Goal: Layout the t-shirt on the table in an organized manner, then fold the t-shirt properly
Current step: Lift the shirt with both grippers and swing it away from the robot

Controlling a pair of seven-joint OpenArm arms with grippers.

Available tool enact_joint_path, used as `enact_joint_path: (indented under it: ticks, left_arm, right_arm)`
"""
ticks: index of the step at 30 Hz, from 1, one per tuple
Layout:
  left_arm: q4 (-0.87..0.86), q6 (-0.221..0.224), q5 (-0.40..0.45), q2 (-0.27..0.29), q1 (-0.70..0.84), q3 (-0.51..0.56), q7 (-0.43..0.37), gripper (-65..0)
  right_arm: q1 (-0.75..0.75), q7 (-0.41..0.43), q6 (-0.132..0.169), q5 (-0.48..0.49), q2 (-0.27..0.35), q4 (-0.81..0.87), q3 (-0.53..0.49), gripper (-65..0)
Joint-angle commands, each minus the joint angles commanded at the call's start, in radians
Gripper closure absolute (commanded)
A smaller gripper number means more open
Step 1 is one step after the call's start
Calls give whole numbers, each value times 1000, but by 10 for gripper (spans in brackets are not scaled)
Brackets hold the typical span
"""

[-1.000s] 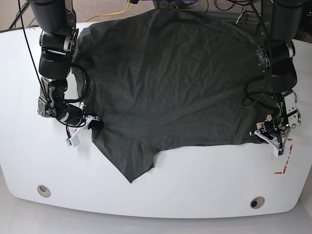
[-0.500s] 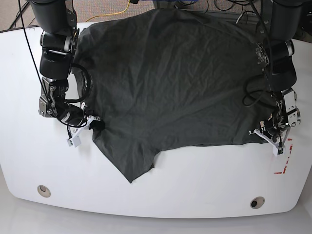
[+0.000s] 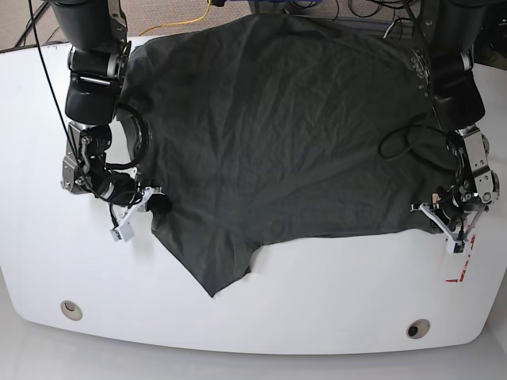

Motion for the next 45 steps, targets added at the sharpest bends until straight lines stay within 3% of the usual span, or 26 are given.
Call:
enact_joint_path:
  ticks: [9, 13, 16, 24, 29, 35, 45]
  left_arm:
    - [52, -2, 0, 0, 23, 0, 2, 0]
    - [77, -2, 0, 2, -41, 2, 12, 0]
    - [101, -2, 0, 21, -114, 3, 71, 0]
    - [358, -2, 0, 34, -350, 3, 247, 0]
    - [485, -2, 0, 35, -543, 3, 359, 0]
    - [502, -2, 2, 34, -769, 9, 434, 0]
    - [605, -3, 0, 34, -824, 5, 562, 0]
  right_arm:
    - [-20, -11, 0, 0, 5, 58, 0, -6]
    - [44, -11, 0, -3, 8, 55, -2, -6]
    - [101, -12, 0, -3, 35, 55, -8, -6]
    - [393, -143, 0, -5, 55, 55, -8, -6]
    - [601, -232, 0, -2, 98, 57, -9, -6]
    - [855, -310, 0, -3, 124, 55, -34, -10]
    - [948, -408, 0, 2, 186, 60, -92, -8]
